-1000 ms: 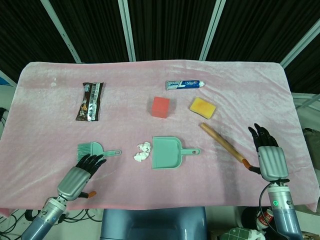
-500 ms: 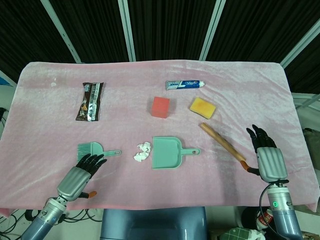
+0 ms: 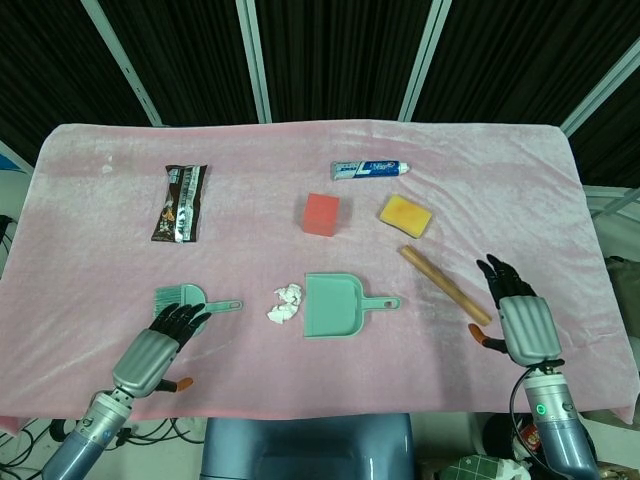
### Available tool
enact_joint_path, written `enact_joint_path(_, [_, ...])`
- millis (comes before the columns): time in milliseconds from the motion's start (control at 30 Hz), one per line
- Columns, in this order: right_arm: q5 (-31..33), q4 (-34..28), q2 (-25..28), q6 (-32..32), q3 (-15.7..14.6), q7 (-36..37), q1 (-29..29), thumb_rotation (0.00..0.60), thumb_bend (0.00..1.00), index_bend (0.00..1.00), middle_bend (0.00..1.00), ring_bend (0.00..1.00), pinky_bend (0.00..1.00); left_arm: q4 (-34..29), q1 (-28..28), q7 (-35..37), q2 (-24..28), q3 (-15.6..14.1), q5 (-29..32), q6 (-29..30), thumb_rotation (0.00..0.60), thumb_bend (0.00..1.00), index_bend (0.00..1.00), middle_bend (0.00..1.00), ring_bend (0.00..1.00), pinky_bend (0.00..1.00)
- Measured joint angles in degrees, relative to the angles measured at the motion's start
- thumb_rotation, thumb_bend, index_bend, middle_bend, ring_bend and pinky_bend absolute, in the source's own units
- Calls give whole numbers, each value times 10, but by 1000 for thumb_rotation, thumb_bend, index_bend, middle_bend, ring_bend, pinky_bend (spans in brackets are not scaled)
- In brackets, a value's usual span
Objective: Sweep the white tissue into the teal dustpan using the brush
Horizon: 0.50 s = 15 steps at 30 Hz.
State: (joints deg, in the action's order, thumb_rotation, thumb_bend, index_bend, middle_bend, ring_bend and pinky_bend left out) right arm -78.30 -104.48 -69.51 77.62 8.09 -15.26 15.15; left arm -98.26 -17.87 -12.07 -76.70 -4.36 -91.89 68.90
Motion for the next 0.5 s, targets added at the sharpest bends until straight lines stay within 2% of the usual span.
enact_joint_path(67, [-10,2,-3,-3,4,0,9,600,225,139,292,488,688,0,-1,1,0,1,2,-1,600,0,0,0,0,7])
enact_joint_path(200, [-7,3,-11,-27,12,-13,30,600,227,175,297,516,695,-1,-4,3,0,4,6,-3,600,0,0,0,0,7])
enact_joint_path(500, [66,-4,-56,-103,35,-111,99,600,241,257,321,540,719,-16,-15,5,0,13,8,-9,600,0,0,0,0,7])
